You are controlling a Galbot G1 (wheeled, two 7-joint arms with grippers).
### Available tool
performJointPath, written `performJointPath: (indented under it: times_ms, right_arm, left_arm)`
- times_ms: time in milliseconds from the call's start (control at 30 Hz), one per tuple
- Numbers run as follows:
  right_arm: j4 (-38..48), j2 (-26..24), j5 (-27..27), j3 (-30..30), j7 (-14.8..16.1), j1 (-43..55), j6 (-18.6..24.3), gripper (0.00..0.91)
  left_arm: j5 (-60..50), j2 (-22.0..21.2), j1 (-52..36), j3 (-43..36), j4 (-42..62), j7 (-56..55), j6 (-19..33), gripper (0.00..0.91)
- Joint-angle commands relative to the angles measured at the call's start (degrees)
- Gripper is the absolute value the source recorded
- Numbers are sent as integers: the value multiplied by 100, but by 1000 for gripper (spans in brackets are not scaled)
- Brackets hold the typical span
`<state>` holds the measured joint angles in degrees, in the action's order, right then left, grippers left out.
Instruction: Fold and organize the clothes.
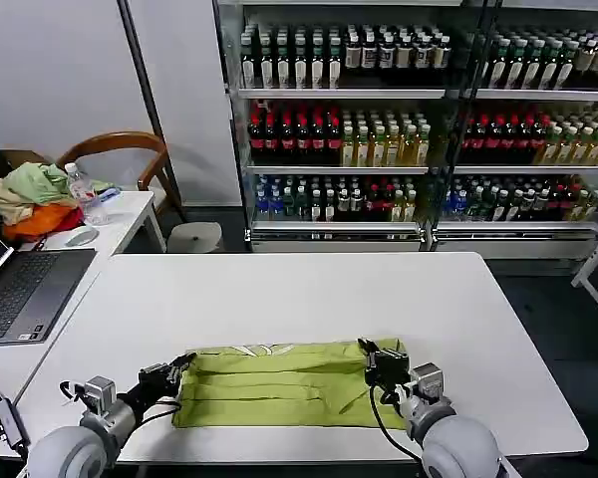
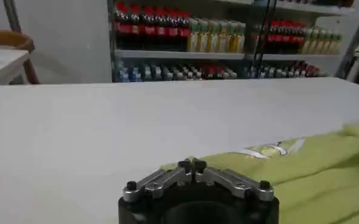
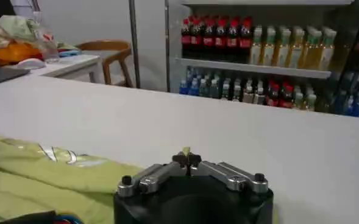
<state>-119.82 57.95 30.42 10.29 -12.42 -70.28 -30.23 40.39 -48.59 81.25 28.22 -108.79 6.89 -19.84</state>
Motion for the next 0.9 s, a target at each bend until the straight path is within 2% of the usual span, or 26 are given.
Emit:
performJointPath:
  times_ms: [33,433,767,800,833,900]
  right_arm:
    - [67,-10,-65,39,13,-120,43,0]
    - [166,-34,-50,133,8,16,-8,0]
    - [203,-23,-196,34,44,-198,8,0]
    - [197,-28,-232,33,-22,-210,-62,111]
    - [185,-30,-243,33,-58,-227,-136,907]
    - [178,-43,-300,54,-2,-311,-91,907]
  left_arm:
    - [-40,10,391,155,-254,-21,-70,30]
    - [99,67,328,289,-189,-3,-137,30]
    - [-116,22,485,82,-235,-53,-112,50]
    - [-168,36,482,99,-259,-141,-187,907]
    - [-186,48,486,124,-291,-176,-244,907]
    - [-177,71,520,163,-406,-183,-244,907]
